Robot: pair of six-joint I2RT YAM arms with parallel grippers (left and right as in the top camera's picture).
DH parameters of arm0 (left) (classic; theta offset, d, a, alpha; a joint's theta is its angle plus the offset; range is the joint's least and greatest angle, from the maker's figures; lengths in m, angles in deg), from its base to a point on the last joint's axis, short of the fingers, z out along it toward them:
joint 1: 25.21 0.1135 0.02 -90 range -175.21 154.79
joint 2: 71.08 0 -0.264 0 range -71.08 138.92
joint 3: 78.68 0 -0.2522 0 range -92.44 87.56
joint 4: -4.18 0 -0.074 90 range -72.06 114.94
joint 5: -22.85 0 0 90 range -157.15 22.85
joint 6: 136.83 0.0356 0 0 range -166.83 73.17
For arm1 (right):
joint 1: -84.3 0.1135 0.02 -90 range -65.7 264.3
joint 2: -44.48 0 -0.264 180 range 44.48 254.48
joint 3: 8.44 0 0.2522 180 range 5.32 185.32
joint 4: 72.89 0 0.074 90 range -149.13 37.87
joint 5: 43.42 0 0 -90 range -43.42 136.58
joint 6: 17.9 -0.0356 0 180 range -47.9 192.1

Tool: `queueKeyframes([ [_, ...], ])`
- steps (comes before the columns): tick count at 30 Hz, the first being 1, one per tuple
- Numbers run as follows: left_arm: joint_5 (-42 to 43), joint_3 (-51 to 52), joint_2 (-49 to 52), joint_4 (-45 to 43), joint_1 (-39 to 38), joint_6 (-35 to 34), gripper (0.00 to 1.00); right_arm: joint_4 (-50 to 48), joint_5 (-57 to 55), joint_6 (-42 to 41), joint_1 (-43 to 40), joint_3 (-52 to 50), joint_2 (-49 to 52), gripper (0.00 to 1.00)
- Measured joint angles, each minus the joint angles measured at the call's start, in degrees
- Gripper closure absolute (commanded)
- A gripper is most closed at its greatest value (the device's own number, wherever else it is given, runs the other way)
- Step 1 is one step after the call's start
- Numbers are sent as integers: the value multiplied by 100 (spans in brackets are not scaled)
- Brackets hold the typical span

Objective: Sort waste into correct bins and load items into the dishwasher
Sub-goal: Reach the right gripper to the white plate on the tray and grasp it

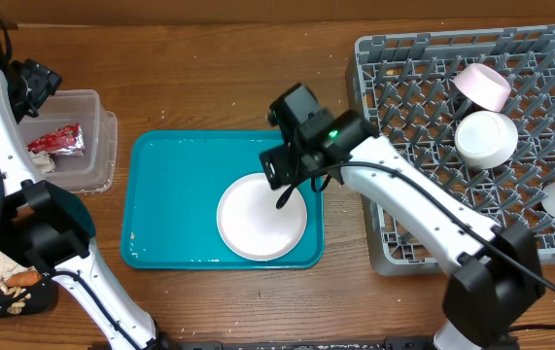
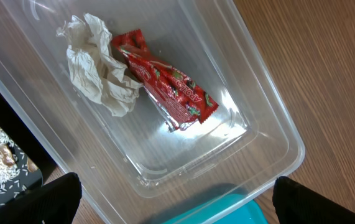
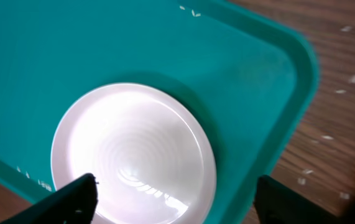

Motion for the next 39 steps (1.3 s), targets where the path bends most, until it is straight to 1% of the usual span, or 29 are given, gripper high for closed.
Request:
queueKeyframes([
  [2, 4, 0, 0, 2, 0, -2, 0, -341, 90, 17, -2, -278, 138, 24],
  [4, 0, 0, 0, 0, 0, -2, 0, -560, 177, 35, -2, -474, 323, 30],
  [6, 0, 0, 0, 0, 0, -2, 0, -581, 205, 52, -2, -529, 468, 34],
  [7, 0, 0, 0, 0, 0, 0, 0, -605, 243, 68, -2, -533, 603, 37],
  [8, 2, 0, 0, 0, 0, -2, 0, -625, 249, 66, -2, -533, 669, 44],
  [9, 0, 0, 0, 0, 0, 0, 0, -667, 273, 76, -2, -533, 774, 45],
  [11, 2, 0, 0, 2, 0, -2, 0, -708, 295, 76, -2, -535, 968, 46],
  [13, 0, 0, 0, 2, 0, -2, 0, -734, 293, 85, -2, -538, 1082, 44],
  [14, 2, 0, 0, 0, 0, -2, 0, -739, 289, 79, -2, -538, 1110, 41],
  [16, 0, 0, 0, 0, 0, -2, 0, -730, 282, 90, -2, -542, 1130, 41],
  [17, 0, 0, 0, 0, 0, -2, 0, -730, 260, 85, -2, -542, 1130, 50],
  [18, 0, 0, 0, 0, 0, 0, 0, -721, 227, 101, -2, -549, 1130, 55],
  [19, 0, 0, 0, 2, 0, -2, 0, -726, 208, 76, -2, -549, 1130, 58],
  [30, 2, 0, -2, 0, 0, 0, 0, -455, 177, -50, -2, -555, 1202, 58],
  [31, 0, 0, 0, 0, 0, 0, 0, -446, 177, -50, -2, -555, 1279, 61],
  [32, 2, 0, 0, 2, 0, 0, 0, -461, 177, -52, -2, -546, 1322, 70],
  [33, 2, 0, 0, 2, 0, -2, 0, -461, 175, -55, -2, -546, 1322, 76],
  [35, 2, 0, 0, 2, 0, -2, 0, -461, 160, -81, -2, -546, 1329, 84],
  [36, 2, 0, 0, 0, 0, 0, 0, -444, 164, -61, -2, -546, 1331, 92],
  [37, 2, 0, 0, 0, 0, -2, 0, -413, 162, -44, -4, -542, 1331, 96],
  [39, 0, 0, 0, 0, 0, -2, 0, -184, 205, -72, -2, -450, 1335, 96],
])
